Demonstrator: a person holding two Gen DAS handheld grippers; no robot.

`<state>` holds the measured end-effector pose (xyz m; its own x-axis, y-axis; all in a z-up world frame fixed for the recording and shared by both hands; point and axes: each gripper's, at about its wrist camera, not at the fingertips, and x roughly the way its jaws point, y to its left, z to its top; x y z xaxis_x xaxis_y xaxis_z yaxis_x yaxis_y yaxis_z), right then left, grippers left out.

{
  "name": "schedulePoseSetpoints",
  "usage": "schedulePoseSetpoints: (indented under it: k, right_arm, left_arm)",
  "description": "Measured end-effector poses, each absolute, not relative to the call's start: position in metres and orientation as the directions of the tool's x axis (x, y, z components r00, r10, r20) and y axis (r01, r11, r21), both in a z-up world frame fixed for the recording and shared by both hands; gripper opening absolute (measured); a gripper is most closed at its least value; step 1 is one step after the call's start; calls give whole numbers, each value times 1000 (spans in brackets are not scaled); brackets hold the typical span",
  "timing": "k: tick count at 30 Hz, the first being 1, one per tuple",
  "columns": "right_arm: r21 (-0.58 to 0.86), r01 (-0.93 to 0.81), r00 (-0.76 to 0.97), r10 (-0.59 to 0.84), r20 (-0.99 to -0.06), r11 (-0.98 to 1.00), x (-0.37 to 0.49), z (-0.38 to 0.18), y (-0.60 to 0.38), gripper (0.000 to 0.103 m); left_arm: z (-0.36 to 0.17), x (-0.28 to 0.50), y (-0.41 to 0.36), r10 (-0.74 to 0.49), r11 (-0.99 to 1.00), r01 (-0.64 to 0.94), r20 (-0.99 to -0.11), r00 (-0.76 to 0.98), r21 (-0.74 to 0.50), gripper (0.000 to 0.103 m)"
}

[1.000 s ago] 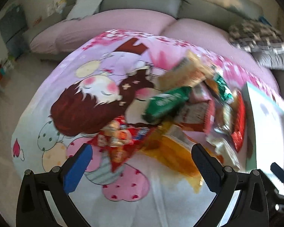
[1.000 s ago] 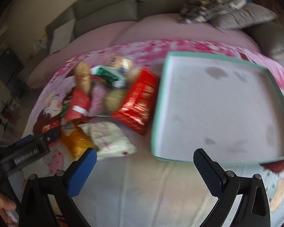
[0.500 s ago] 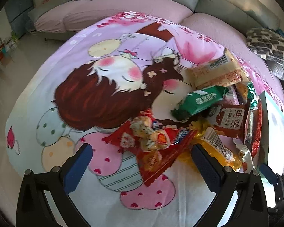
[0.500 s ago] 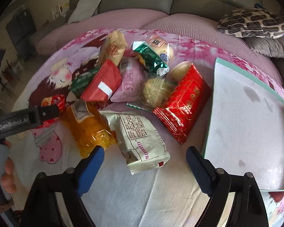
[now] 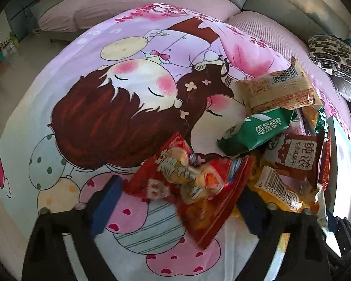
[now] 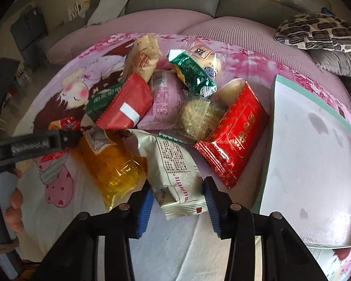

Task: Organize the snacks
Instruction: 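Grasp the white cookie packet with the right tool while the left tool grasps the red candy bag, then carry both snacks over the teal-rimmed tray and open both tools to drop them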

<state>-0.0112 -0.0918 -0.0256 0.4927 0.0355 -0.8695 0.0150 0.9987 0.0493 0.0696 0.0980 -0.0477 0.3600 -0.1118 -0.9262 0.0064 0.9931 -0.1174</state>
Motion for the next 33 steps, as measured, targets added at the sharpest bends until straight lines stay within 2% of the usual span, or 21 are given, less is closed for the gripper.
schedulePoseSetpoints:
  k: [5,7,22,33]
  right_arm:
    - [82,25,512,57,-857,996,-13,-21,-96,34]
    - [99,23,516,73,-853,995,-13,-19,-97,27]
    - [174,0,574,143,-807,985,-22,5,-99,20]
    - [226,53,666,134,-734,973,-36,40,-130,20]
  left_arm:
    - [-45,67,98,-131,991,16,-920,369,-134,81]
    - [-44,65,99,-131,991,16,-918,375,-134,79]
    - [-12,49,106,-136,989,9,-868,478,-150,78]
    - [37,39,65,-178,984,119,-809,560,-134,78]
